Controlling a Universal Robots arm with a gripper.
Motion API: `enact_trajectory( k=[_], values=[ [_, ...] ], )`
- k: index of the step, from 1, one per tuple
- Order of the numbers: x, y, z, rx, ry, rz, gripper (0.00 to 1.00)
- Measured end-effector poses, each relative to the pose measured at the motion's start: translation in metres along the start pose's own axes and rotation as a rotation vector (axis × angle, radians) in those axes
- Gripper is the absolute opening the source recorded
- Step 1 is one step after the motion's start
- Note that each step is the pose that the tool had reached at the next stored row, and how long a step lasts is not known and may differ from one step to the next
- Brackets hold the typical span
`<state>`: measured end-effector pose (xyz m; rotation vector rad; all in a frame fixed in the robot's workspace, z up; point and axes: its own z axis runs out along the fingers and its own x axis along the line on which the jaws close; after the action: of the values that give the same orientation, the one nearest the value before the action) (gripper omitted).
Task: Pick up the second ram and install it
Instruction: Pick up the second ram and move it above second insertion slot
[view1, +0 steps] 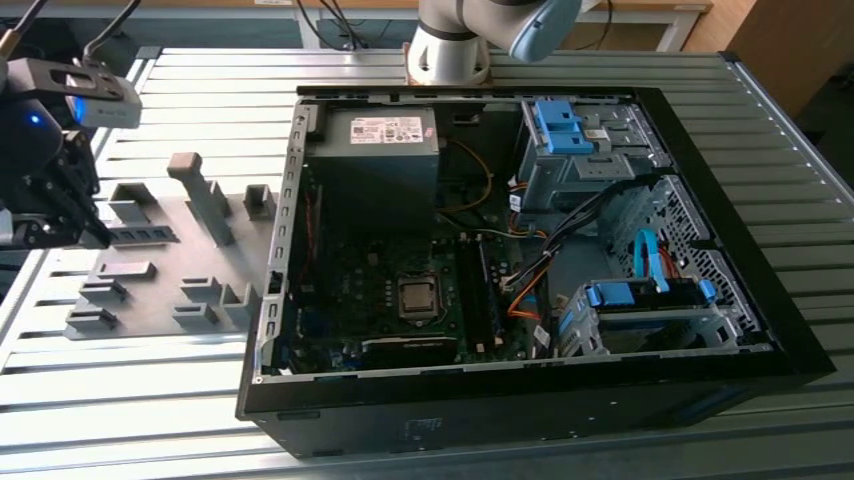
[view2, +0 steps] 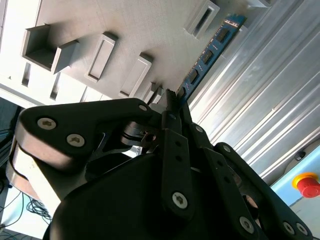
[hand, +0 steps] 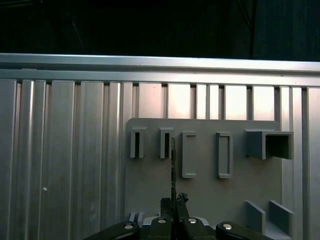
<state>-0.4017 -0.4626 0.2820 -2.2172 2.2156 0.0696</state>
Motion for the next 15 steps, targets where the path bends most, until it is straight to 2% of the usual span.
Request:
enact_trajectory(
  k=[15],
  values=[
    [-0.0001, 0.0001, -0.0041, 0.0001, 0.0000, 0.000, 0.14]
  ],
)
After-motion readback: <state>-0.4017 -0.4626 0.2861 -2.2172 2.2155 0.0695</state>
